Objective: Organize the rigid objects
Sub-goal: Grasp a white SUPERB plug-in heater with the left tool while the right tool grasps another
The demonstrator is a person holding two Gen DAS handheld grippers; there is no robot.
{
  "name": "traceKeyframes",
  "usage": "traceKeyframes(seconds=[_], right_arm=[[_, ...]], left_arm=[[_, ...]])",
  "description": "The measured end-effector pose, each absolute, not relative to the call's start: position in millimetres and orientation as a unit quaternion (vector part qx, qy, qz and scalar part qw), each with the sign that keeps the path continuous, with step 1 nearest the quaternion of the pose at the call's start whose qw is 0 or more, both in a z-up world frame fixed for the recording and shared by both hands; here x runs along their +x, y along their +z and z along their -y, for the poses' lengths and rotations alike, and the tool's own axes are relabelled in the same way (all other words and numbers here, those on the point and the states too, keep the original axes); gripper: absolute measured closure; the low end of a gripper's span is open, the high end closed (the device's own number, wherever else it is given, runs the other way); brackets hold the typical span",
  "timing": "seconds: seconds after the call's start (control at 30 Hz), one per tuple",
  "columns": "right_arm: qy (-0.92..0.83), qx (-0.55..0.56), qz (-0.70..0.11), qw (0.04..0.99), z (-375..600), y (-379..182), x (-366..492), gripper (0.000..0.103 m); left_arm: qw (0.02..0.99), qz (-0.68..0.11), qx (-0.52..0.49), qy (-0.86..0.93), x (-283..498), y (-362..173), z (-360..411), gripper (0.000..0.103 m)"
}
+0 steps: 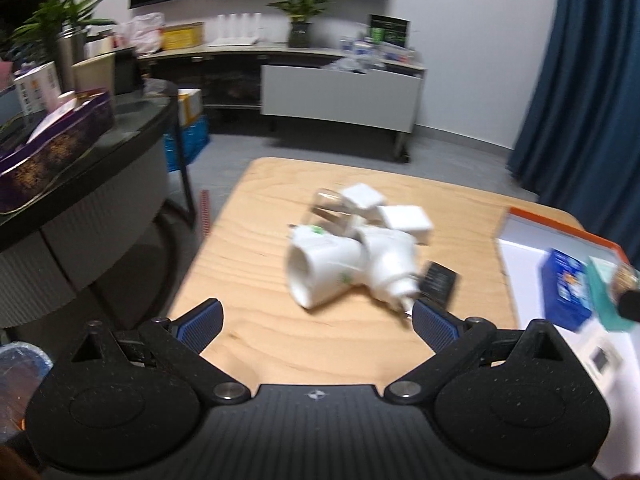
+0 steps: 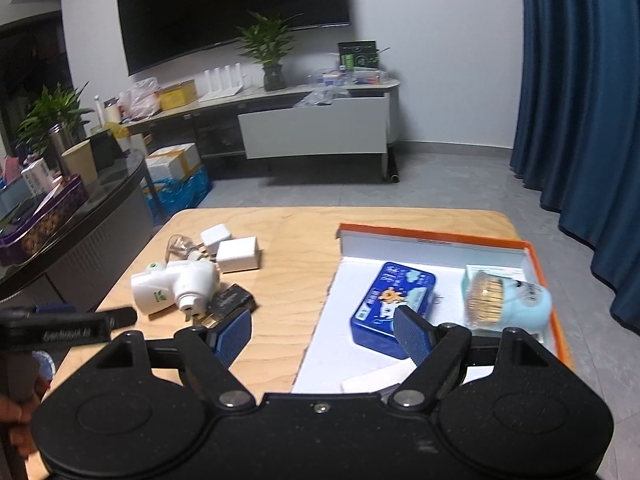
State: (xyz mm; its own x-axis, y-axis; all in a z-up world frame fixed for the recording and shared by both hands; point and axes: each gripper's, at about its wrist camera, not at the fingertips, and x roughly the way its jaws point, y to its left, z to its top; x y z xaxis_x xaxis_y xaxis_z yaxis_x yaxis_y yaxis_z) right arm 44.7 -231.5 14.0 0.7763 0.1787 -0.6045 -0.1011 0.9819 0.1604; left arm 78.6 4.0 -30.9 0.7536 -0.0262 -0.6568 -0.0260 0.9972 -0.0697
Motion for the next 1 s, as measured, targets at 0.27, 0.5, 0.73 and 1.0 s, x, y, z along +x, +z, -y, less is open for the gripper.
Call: traceKeyframes(seconds=[0.27,0.5,0.73,1.0], right_arm=[[0.080,0.059,-0.333,0.938,225,8,55,0.011],[0.075,0.063,-0.335,0.937,227,2,63,0.011],[0.077,0.066,-0.338,0.936,229,-3,68,0.011],[0.124,0.062,-0.350,0.926,204,-11,88,0.011]], left_arm=[[0.935,-0.353,-0.027,0.025,122,-46,-21,0.000],[0.930,-0.368,-0.015,-0.006,149,-59,-5,0.000],[0.926,-0.377,-0.001,0.002,155,-75,-7,0.000],[0.929,-0.369,-0.002,-0.023,145,-71,-20,0.038]])
